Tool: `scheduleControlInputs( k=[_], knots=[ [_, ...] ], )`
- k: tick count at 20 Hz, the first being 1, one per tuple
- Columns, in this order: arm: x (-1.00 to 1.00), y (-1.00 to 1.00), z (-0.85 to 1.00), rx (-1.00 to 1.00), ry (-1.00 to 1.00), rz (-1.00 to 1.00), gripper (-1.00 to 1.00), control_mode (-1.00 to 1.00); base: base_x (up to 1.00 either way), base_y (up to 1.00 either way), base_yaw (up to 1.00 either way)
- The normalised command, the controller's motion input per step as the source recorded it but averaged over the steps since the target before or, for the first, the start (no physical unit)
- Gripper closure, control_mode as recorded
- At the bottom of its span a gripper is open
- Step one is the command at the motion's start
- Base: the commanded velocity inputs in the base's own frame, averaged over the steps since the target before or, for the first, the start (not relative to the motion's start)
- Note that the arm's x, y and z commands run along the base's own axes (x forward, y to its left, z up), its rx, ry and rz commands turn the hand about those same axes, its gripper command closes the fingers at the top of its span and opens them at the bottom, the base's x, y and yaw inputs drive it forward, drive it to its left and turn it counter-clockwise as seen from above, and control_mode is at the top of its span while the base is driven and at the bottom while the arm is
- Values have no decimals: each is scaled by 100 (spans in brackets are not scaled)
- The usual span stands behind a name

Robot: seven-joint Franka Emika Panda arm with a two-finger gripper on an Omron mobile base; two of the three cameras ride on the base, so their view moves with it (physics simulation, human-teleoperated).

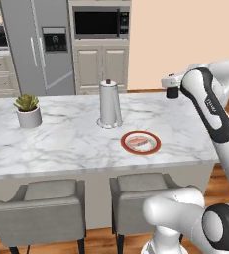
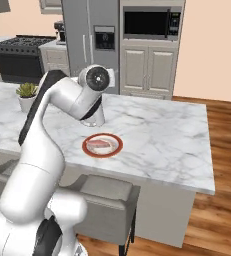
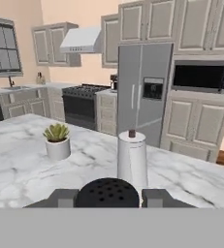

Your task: Retrieve the shaker from the cabinet and place it next the steak on a plate on the dining table.

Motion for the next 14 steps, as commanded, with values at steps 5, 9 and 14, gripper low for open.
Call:
scheduleControlInputs(
  k=[5,9,14],
  knots=[
    [3,-32,-15,0,0,37,100,-100,0,0,0],
    [0,-32,-23,0,0,34,100,-100,0,0,0],
    [0,-18,-44,0,0,33,100,-100,0,0,0]
  ],
)
